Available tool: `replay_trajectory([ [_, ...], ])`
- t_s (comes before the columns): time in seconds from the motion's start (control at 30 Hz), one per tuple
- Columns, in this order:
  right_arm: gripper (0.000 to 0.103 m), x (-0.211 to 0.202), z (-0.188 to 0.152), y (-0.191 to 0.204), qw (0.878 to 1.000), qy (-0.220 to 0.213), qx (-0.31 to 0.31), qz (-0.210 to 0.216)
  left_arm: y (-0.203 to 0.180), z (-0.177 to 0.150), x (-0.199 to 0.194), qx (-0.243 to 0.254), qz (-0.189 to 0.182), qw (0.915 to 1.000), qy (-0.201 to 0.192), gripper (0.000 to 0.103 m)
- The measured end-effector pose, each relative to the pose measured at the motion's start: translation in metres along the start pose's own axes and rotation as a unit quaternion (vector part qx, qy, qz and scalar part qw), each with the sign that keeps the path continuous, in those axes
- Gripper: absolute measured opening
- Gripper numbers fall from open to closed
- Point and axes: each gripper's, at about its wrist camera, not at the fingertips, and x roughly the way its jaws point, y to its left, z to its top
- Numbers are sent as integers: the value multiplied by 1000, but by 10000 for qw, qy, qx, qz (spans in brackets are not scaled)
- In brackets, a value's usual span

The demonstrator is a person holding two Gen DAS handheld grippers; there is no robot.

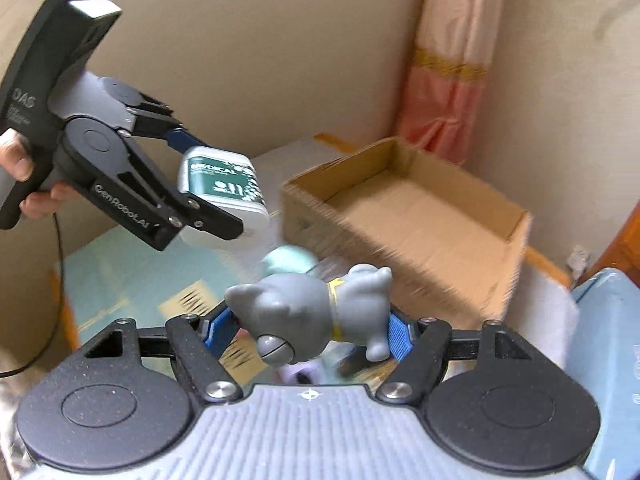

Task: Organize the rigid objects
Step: 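Carry the medical bottle into the box with left gripper while right gripper drops the elephant there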

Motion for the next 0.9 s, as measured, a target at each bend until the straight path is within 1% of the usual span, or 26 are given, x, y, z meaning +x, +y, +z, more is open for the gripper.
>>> replay_trajectory([
  [0.13,78,13,26,-32,9997,-79,125,-213,6,40,28,-21,33,10000,-33,83],
  [0.27,78,34,46,-63,9989,-24,286,-374,11,72,64,-85,126,9999,15,83],
  [0.4,78,54,55,-89,9978,56,476,-459,18,94,99,-244,250,9993,101,84],
  [0.43,78,59,56,-94,9975,64,523,-466,20,97,105,-324,287,9990,112,86],
  [0.47,78,63,57,-99,9972,86,583,-464,22,100,111,-386,307,9987,134,89],
  [0.63,78,79,57,-114,9957,194,759,-498,26,94,115,-400,313,9985,215,89],
  [0.77,78,88,59,-123,9951,252,827,-475,24,84,101,-294,345,9987,233,89],
  [0.9,78,94,66,-125,9942,266,864,-578,23,75,82,-236,319,9990,199,89],
])
